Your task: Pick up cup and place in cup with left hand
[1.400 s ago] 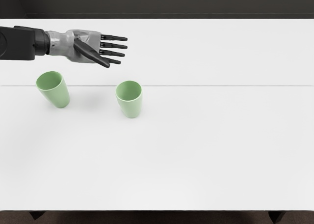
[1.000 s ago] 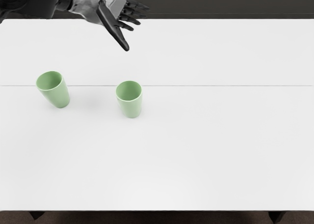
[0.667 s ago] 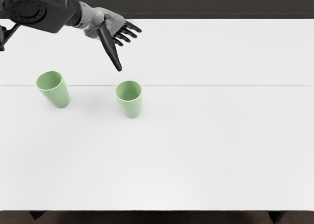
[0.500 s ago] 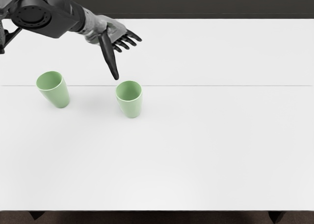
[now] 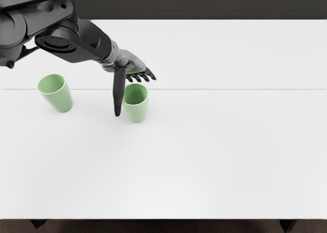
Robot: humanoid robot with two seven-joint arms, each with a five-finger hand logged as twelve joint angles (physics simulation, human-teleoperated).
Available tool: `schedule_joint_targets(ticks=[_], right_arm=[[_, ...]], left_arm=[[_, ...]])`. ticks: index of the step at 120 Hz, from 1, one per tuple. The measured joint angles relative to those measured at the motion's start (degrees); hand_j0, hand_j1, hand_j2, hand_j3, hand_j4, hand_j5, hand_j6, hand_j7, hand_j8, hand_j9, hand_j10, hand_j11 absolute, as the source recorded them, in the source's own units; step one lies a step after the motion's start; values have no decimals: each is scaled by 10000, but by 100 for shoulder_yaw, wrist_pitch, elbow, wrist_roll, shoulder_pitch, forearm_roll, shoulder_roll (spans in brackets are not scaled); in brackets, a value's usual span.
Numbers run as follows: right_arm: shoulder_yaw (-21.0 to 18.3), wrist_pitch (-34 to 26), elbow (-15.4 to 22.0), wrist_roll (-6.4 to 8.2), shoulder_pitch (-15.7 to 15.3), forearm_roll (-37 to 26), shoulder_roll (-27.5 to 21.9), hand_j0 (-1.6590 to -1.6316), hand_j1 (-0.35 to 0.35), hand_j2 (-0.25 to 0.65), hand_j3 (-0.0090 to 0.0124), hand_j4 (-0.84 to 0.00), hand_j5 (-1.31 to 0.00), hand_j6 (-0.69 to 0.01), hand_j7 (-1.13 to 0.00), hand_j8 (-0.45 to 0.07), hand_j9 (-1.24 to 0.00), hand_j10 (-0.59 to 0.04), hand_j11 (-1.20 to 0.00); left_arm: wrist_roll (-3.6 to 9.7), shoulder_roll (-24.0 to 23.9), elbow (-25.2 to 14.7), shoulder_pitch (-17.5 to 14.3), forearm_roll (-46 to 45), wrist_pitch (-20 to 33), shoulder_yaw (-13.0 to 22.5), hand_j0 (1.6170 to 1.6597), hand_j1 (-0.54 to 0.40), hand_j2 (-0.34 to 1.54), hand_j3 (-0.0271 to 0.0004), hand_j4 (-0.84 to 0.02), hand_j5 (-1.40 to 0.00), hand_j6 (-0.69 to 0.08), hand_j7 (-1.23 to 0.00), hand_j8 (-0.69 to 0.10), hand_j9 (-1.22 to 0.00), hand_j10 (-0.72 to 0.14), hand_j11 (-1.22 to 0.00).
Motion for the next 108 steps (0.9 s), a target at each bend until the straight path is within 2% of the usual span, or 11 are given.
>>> schedule_joint_targets(ticks=[32,49,73,108], right_arm=[[0,0,0,0,0,0,0,-16581,-3491,2,0,-7,-1,-11,0,-8,-1,-6,-1],[0,0,0,1,0,0,0,-16581,-3491,2,0,-7,-1,-11,0,-8,-1,-6,-1],[0,0,0,0,0,0,0,-16581,-3491,2,0,-7,-1,-11,0,-8,-1,-6,-1],[0,0,0,-1,0,0,0,-16581,-3491,2,0,-7,-1,-11,0,-8,-1,-6,-1]], left_arm=[[-9,-317,-36,48,805,681,59,16581,3238,45,0,-229,-279,-235,-278,-232,-277,-225,-277],[-16,-467,-36,78,1155,1002,227,16581,3235,47,0,-232,-283,-238,-282,-236,-281,-228,-281],[-17,-549,-40,241,1253,1162,376,16581,3233,48,0,-234,-285,-241,-284,-238,-284,-231,-283],[-46,-647,13,452,1301,1447,413,16581,3232,50,0,-237,-288,-244,-287,-242,-286,-234,-286]])
